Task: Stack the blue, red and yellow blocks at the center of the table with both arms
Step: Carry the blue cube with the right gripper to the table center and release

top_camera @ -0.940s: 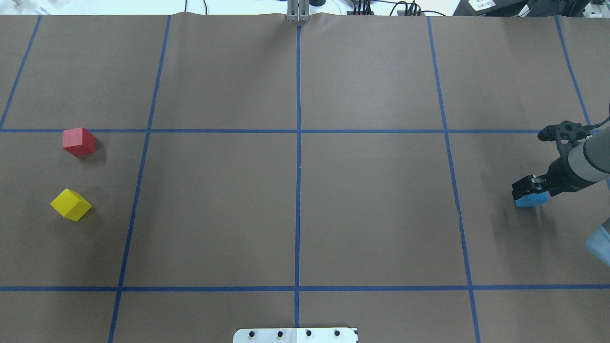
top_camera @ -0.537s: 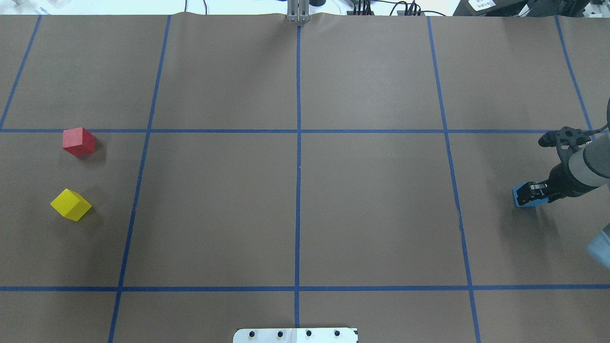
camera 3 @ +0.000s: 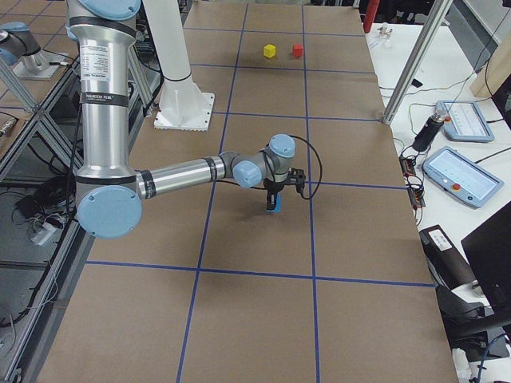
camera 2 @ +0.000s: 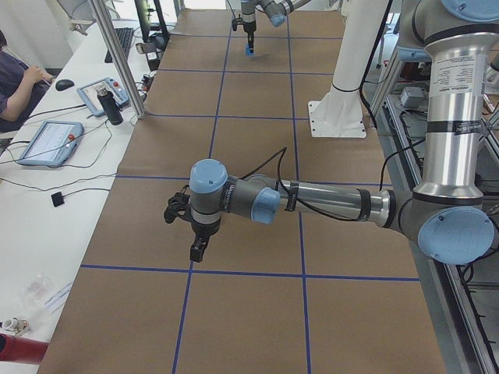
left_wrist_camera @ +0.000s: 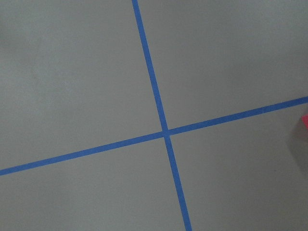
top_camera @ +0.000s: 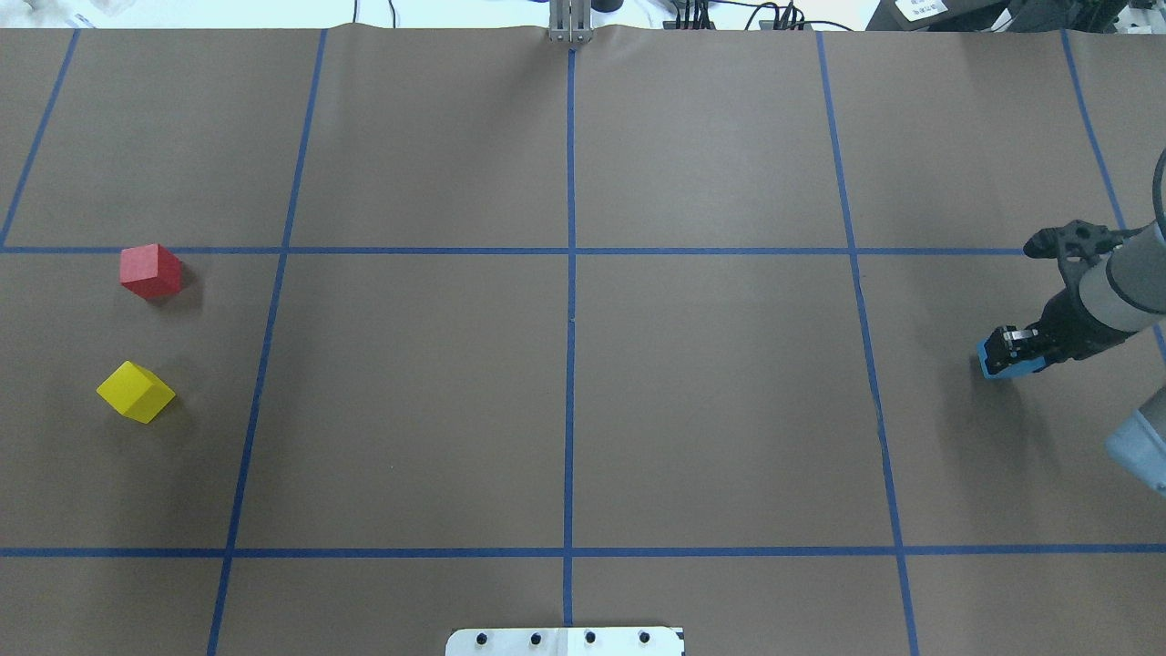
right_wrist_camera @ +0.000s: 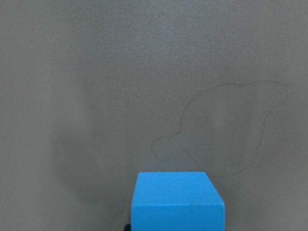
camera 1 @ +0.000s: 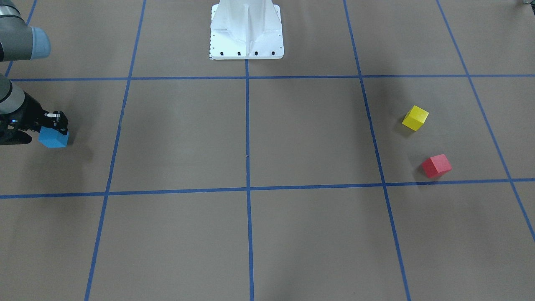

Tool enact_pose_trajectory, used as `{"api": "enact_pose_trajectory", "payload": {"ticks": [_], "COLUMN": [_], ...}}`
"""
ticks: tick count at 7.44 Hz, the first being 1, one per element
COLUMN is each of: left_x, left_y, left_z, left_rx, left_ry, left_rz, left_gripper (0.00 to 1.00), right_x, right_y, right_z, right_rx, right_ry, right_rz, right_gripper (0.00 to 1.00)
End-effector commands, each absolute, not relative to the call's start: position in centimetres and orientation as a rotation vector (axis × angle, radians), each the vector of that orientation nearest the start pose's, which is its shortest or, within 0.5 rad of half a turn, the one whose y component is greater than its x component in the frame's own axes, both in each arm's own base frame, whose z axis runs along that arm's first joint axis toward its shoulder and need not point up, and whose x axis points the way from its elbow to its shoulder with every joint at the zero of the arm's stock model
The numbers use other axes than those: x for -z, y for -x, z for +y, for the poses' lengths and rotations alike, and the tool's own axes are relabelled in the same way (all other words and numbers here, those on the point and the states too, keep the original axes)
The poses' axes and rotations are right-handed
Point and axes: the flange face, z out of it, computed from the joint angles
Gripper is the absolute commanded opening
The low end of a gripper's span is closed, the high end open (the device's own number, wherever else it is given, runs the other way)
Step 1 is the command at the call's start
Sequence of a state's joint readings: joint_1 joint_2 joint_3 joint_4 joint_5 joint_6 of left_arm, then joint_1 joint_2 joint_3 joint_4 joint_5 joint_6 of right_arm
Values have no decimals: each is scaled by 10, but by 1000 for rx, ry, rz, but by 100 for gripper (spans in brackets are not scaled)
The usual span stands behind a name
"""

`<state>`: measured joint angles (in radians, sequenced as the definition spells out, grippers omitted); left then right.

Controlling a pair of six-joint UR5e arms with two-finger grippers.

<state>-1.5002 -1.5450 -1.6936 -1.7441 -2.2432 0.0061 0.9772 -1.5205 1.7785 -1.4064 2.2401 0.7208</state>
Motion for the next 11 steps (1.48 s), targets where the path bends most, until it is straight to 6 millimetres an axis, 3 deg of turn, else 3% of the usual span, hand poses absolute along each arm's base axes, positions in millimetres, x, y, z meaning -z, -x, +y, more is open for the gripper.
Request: {"api": "enact_pose_trajectory", "payload": {"ticks": [1, 2, 5, 6, 8, 11], "left_x": [-599, -598, -602, -602, -601, -600], "left_y": [36, 36, 35, 35, 36, 36], "left_z": [-501, -501, -501, -501, -501, -501], "left_rx": [-165, -170, -172, -172, -171, -170], "left_ry": [-237, -240, -234, -233, -235, -238], "left_rz": [676, 676, 676, 677, 675, 675], "left_gripper": [100, 100, 100, 100, 100, 100], "right_x": [-360, -305, -180, -168, -180, -186], "right_y": [274, 316, 484, 523, 580, 614], "right_z": [-550, -573, -606, -602, -563, -544], "right_rx": [38, 66, 194, 173, 126, 97], "right_ry": [104, 87, 67, 68, 121, 123], "right_rz": [-767, -719, -692, -720, -733, -775], "right_gripper": [0, 0, 0, 0, 0, 0]}}
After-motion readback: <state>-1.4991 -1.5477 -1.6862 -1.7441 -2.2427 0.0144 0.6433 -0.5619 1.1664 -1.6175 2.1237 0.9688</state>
